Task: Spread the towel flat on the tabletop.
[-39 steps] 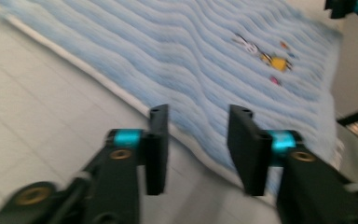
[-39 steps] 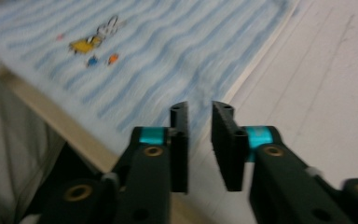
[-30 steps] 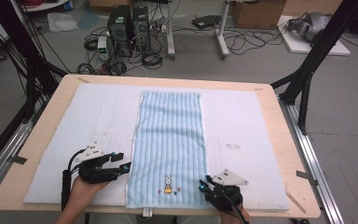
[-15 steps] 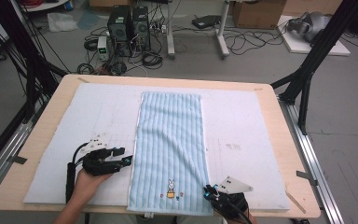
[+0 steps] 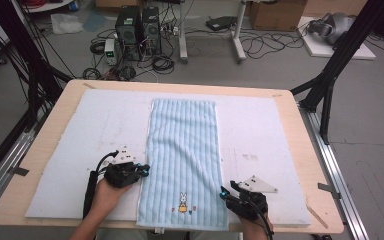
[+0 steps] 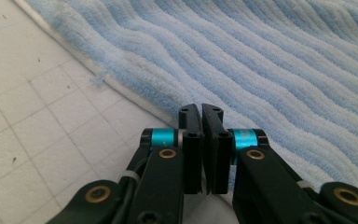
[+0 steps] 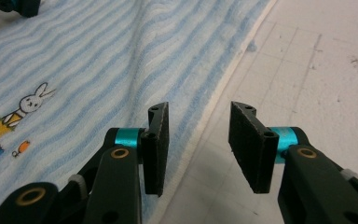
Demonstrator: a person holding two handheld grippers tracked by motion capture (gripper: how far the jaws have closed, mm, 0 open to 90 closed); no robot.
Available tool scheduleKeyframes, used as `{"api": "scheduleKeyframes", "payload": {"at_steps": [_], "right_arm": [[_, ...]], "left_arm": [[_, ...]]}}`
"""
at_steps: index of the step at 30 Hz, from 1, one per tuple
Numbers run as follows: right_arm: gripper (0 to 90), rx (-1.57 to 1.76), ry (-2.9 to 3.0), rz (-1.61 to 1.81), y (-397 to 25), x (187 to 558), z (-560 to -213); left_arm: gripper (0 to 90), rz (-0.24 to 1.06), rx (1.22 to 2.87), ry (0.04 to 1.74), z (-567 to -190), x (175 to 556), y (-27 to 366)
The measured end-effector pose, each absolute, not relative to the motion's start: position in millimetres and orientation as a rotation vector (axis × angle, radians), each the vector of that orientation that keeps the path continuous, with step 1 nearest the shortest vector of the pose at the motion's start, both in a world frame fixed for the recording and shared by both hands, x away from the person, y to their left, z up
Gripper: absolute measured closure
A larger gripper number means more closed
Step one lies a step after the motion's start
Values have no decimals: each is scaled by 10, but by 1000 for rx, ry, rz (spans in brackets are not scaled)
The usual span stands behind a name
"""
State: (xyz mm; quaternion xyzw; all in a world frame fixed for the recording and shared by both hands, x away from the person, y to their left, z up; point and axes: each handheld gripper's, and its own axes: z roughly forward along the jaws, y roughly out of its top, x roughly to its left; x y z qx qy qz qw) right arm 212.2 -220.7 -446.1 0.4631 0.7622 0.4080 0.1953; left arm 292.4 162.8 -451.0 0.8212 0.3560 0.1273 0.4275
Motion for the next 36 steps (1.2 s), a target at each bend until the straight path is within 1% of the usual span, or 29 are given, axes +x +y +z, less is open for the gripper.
{"api": "scheduleKeyframes", "payload": {"at_steps": [8, 9, 10, 11, 12, 13, 15, 17, 19, 20, 23, 29, 30, 31, 32, 33, 36], "right_arm": [[579, 1319, 2174, 1090, -2095, 2128, -4522], [602, 1308, 2177, 1072, -2072, 2112, -4518], [603, 1313, 2180, 1064, -2064, 2105, -4512], [602, 1318, 2178, 1074, -2064, 2106, -4505], [602, 1318, 2178, 1074, -2064, 2106, -4505], [602, 1319, 2163, 1108, -2071, 2114, -4484], [614, 1316, 2160, 1107, -2065, 2125, -4473], [665, 1314, 2170, 1089, -2045, 2163, -4465], [740, 1321, 2206, 1054, -2010, 2200, -4489], [864, 1300, 2218, 1062, -2003, 2186, -4494], [872, 1270, 2228, 1031, -1977, 2149, -4484], [871, 1240, 2229, 1029, -2102, 2004, -4485], [856, 1243, 2225, 1045, -2113, 1992, -4494], [788, 1235, 2217, 1056, -2124, 1999, -4503], [697, 1246, 2199, 1139, -2150, 2030, -4509], [697, 1246, 2199, 1139, -2150, 2030, -4509], [643, 1253, 2142, 1171, -2170, 2058, -4478]], "left_arm": [[875, 283, 2045, 911, -4499, 2837, 1819], [863, 263, 2029, 902, -4501, 2821, 1839], [800, 268, 2019, 907, -4503, 2819, 1847], [659, 268, 2019, 907, -4503, 2819, 1847], [659, 262, 1997, 929, -4504, 2826, 1856], [543, 258, 1976, 938, -4499, 2831, 1878], [527, 277, 1930, 953, -4485, 2839, 1917], [483, 282, 1902, 966, -4464, 2858, 1957], [478, 292, 1885, 973, -4443, 2877, 1998], [466, 294, 1877, 980, -4433, 2886, 2017], [467, 287, 1860, 984, -4412, 2915, 2050], [463, 270, 1841, 986, -4383, 2973, 2044], [461, 270, 1843, 988, -4387, 2983, 2041], [461, 266, 1844, 993, -4397, 2996, 2031], [458, 261, 1849, 1001, -4410, 3006, 2017], [458, 253, 1856, 1005, -4422, 3011, 2000], [469, 232, 1883, 995, -4456, 2998, 1911]]}}
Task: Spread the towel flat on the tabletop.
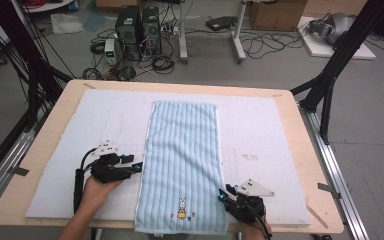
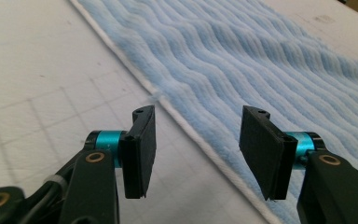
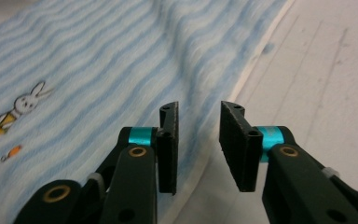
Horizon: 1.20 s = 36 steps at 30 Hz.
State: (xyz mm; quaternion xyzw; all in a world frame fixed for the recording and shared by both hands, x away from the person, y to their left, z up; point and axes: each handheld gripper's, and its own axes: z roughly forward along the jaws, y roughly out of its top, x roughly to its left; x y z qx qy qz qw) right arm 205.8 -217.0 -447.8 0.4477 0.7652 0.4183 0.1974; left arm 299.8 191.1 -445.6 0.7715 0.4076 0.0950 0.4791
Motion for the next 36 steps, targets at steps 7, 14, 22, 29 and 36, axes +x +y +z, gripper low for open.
{"api": "scheduleKeyframes", "payload": {"at_steps": [7, 14, 22, 29, 36], "right_arm": [[592, 1273, 2077, 1175, -2239, 2246, -4392], [585, 1280, 2079, 1196, -2232, 2281, -4417], [582, 1269, 2109, 1185, -2224, 2413, -4407], [633, 1345, 2109, 1171, -2194, 2596, -4431], [780, 1332, 2176, 1054, -2059, 2631, -4498]], "left_arm": [[601, 243, 1980, 970, -4519, 3009, 1710], [879, 408, 2066, 907, -4506, 2878, 1628], [620, 338, 2017, 932, -4509, 2887, 1804], [464, 311, 1872, 967, -4448, 3016, 1946], [587, 263, 1886, 987, -4509, 3100, 1921]]}}
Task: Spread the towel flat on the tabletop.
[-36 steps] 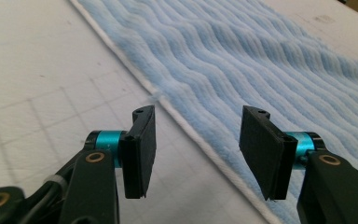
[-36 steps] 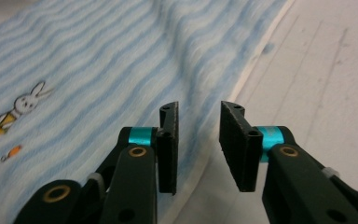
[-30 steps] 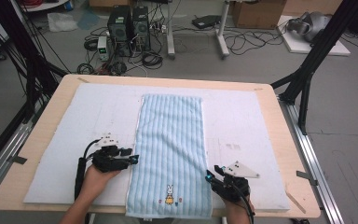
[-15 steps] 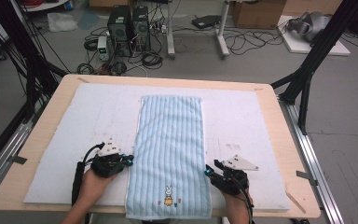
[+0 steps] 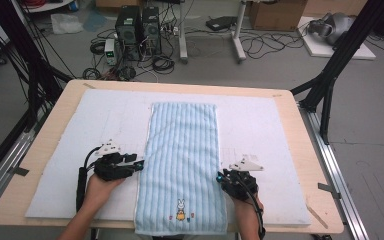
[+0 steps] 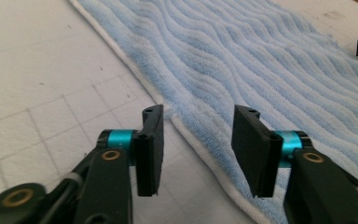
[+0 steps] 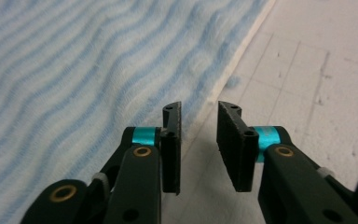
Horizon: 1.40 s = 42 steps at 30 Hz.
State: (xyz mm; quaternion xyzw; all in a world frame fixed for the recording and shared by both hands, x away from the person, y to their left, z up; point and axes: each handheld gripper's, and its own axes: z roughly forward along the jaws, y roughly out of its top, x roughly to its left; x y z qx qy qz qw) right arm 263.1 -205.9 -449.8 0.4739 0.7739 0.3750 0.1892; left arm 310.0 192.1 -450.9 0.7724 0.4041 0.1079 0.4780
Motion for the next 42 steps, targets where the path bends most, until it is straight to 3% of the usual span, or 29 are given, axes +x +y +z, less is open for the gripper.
{"api": "scheduleKeyframes", "payload": {"at_steps": [4, 5, 6, 10, 15, 17, 18, 19, 23, 27, 32, 37, 42], "right_arm": [[872, 1302, 2205, 1041, -2024, 2621, -4489], [880, 1297, 2211, 1030, -2014, 2614, -4482], [887, 1293, 2216, 1030, -2023, 2609, -4478], [892, 1296, 2217, 1030, -2058, 2552, -4475], [892, 1299, 2219, 1026, -2076, 2495, -4470], [889, 1295, 2226, 1025, -2075, 2486, -4462], [883, 1281, 2226, 1024, -2079, 2485, -4457], [837, 1270, 2221, 1040, -2086, 2482, -4448], [664, 1272, 2121, 1128, -2167, 2592, -4382], [628, 1295, 2095, 1150, -2206, 2784, -4376], [787, 1264, 2160, 1123, -2138, 3124, -4406], [792, 1278, 2250, 1063, -1986, 3385, -4475], [824, 1276, 2248, 1019, -1993, 3413, -4461]], "left_arm": [[671, 272, 1960, 961, -4515, 3107, 1825], [701, 277, 1982, 952, -4516, 3107, 1808], [788, 285, 1993, 948, -4519, 3101, 1784], [860, 332, 2035, 918, -4513, 3072, 1740], [859, 300, 2039, 909, -4507, 3052, 1764], [813, 285, 2030, 910, -4496, 3048, 1795], [749, 293, 2010, 911, -4492, 3053, 1817], [670, 287, 1983, 924, -4487, 3067, 1843], [529, 316, 1869, 875, -4424, 3164, 1947], [506, 481, 1843, 714, -4373, 3244, 1986], [564, 476, 1810, 802, -4341, 3435, 2002], [653, 393, 1853, 889, -4395, 3640, 1923], [681, 365, 1885, 900, -4430, 3740, 1822]]}}
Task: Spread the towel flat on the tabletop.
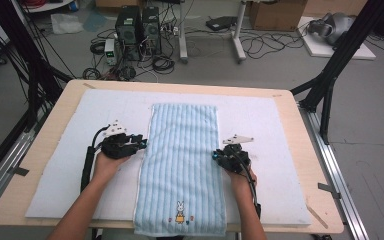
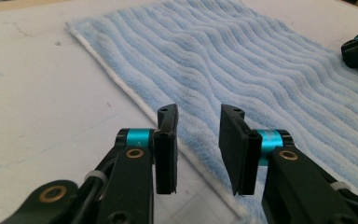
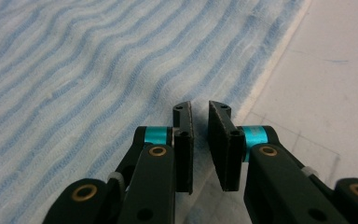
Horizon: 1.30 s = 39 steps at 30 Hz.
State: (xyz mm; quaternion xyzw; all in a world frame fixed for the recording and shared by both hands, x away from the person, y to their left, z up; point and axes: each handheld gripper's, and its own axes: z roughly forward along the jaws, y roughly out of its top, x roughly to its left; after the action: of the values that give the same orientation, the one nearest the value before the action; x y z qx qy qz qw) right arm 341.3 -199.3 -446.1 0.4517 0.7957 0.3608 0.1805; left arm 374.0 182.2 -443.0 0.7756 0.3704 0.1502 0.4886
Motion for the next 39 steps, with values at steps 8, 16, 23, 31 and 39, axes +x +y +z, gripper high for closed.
{"api": "scheduleKeyframes", "payload": {"at_steps": [8, 16, 23, 31, 39], "right_arm": [[782, 1293, 2227, 953, -2071, 3368, -4404], [742, 1299, 2178, 1000, -2238, 3279, -4349], [503, 1319, 2089, 1042, -2478, 3186, -4294], [159, 1268, 2038, 1061, -2609, 3157, -4179], [107, 1181, 2048, 1097, -2705, 3089, -4065]], "left_arm": [[726, 412, 2022, 925, -4494, 3936, 1605], [705, 532, 2032, 1022, -4508, 3998, 1621], [325, 422, 1878, 1015, -4441, 3972, 1755], [214, 352, 1747, 876, -4265, 3744, 1928], [204, 360, 1719, 867, -4276, 3531, 2125]]}}
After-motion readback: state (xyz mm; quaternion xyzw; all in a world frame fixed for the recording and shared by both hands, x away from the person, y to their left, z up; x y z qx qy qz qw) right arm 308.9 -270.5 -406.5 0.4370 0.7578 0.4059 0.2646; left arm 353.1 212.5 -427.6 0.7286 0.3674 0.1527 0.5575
